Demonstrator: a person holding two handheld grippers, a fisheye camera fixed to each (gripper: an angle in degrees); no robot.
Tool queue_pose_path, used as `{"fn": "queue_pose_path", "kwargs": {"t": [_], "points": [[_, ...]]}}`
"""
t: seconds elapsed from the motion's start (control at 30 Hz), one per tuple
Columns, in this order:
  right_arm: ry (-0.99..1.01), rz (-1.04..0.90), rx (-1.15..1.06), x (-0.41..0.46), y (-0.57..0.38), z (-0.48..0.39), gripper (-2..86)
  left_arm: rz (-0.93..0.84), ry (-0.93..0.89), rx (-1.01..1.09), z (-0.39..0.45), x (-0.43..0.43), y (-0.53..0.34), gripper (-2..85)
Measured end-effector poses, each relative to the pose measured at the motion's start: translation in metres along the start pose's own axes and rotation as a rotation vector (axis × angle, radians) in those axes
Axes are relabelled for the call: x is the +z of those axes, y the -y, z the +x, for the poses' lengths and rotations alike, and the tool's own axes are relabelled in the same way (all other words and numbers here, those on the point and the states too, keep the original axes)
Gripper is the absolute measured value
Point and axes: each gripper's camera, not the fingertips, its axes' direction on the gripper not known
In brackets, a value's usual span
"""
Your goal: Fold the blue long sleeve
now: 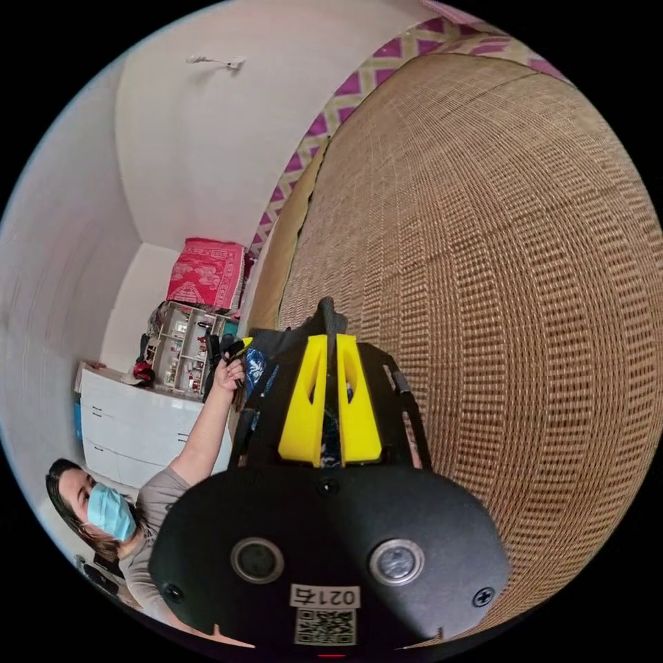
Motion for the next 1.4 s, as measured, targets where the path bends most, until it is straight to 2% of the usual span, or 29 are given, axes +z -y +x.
{"fn": "queue_pose_path", "kwargs": {"t": [0.1, 0.2, 0.27, 0.37, 0.43, 0.5, 0.6, 0.67, 0.77, 0.87, 0.93, 1.03, 1.1, 1.17, 1.27, 1.4], "points": [[0.089, 0.010, -0.110, -0.026, -0.022, -0.031, 0.8, 0.097, -0.127, 0.154, 0.044, -0.054, -0.023, -0.9], [0.218, 0.008, -0.278, -0.063, -0.074, -0.075, 0.7, 0.136, -0.224, 0.405, 0.113, -0.120, -0.074, -1.0], [0.304, -0.002, -0.382, -0.086, -0.121, -0.100, 0.6, 0.135, -0.283, 0.551, 0.158, -0.168, -0.136, -1.0], [0.436, -0.050, -0.511, -0.118, -0.210, -0.127, 0.7, 0.146, -0.328, 0.647, 0.191, -0.215, -0.229, -1.0], [0.452, -0.079, -0.573, -0.131, -0.266, -0.137, 0.7, 0.138, -0.370, 0.678, 0.201, -0.232, -0.284, -1.0], [0.398, -0.136, -0.602, -0.129, -0.335, -0.141, 0.7, 0.107, -0.385, 0.680, 0.204, -0.236, -0.335, -1.0], [0.321, -0.230, -0.567, -0.104, -0.401, -0.129, 0.9, 0.041, -0.349, 0.577, 0.188, -0.223, -0.405, -1.0], [0.255, -0.287, -0.502, -0.082, -0.428, -0.109, 1.2, 0.013, -0.308, 0.409, 0.150, -0.201, -0.449, -1.0], [0.163, -0.362, -0.413, -0.043, -0.460, -0.077, 2.0, 0.014, -0.341, 0.172, 0.093, -0.177, -0.486, -0.8], [0.232, -0.451, -0.424, -0.032, -0.473, -0.078, 3.9, 0.051, -0.427, 0.060, 0.070, -0.185, -0.495, -0.2], [0.240, -0.434, -0.512, -0.051, -0.473, -0.099, 6.7, 0.151, -0.393, 0.118, 0.083, -0.221, -0.490, 1.0], [0.255, -0.253, -0.659, -0.108, -0.457, -0.140, 10.9, 0.279, -0.212, 0.239, 0.122, -0.288, -0.467, 5.2], [0.104, -0.092, -0.600, -0.134, -0.420, -0.152, 11.2, 0.270, -0.087, 0.312, 0.151, -0.299, -0.439, 7.7], [-0.066, 0.008, -0.511, -0.134, -0.385, -0.154, 11.2, 0.198, 0.005, 0.418, 0.188, -0.271, -0.386, 8.6], [-0.130, 0.075, -0.344, -0.110, -0.321, -0.138, 11.8, 0.111, -0.063, 0.521, 0.222, -0.200, -0.318, 8.9], [-0.291, 0.049, -0.148, -0.061, -0.254, -0.110, 11.9, 0.034, -0.113, 0.524, 0.249, -0.105, -0.252, 8.6]]}}
